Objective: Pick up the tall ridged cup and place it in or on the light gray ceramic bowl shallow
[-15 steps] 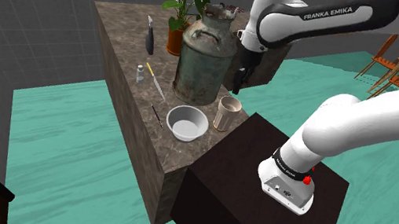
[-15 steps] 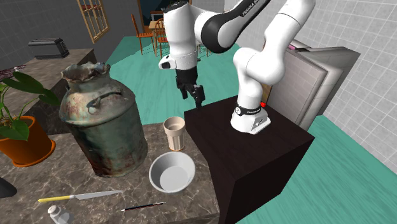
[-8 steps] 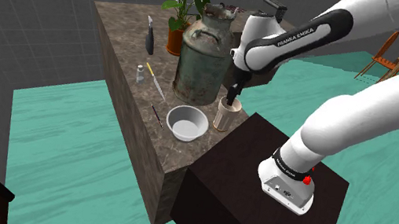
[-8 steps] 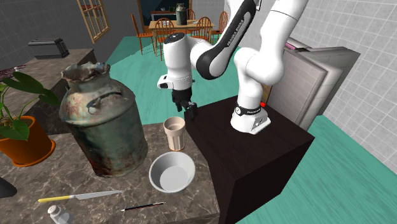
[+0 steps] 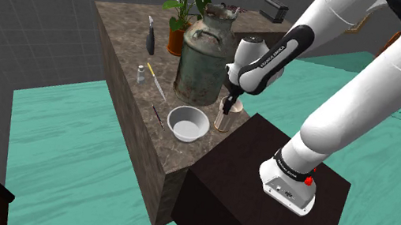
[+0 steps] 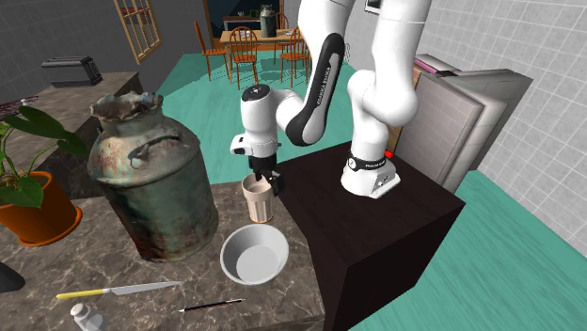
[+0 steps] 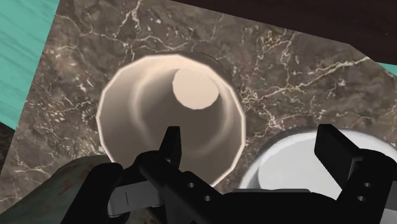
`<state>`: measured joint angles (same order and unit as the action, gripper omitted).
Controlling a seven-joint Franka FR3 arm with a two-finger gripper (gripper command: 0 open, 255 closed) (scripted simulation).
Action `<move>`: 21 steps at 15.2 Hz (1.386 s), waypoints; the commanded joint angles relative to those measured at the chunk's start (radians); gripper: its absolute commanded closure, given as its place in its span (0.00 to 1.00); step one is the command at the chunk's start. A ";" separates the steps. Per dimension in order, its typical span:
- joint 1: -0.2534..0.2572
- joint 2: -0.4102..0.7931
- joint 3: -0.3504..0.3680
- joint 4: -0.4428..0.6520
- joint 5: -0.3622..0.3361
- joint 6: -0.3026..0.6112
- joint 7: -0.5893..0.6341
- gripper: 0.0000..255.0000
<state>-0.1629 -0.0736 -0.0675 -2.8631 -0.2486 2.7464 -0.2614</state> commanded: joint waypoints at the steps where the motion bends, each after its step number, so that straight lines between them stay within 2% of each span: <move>1: -0.012 0.058 -0.006 0.010 -0.029 0.052 0.011 0.00; 6: -0.019 0.175 -0.025 0.025 -0.103 0.154 0.066 0.00; 14: -0.017 0.174 -0.026 0.024 -0.102 0.153 0.065 0.00; 15: -0.017 0.174 -0.026 0.024 -0.102 0.153 0.065 1.00; 21: -0.017 0.174 -0.026 0.024 -0.102 0.153 0.065 1.00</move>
<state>-0.1792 0.0993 -0.0928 -2.8388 -0.3505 2.8996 -0.1965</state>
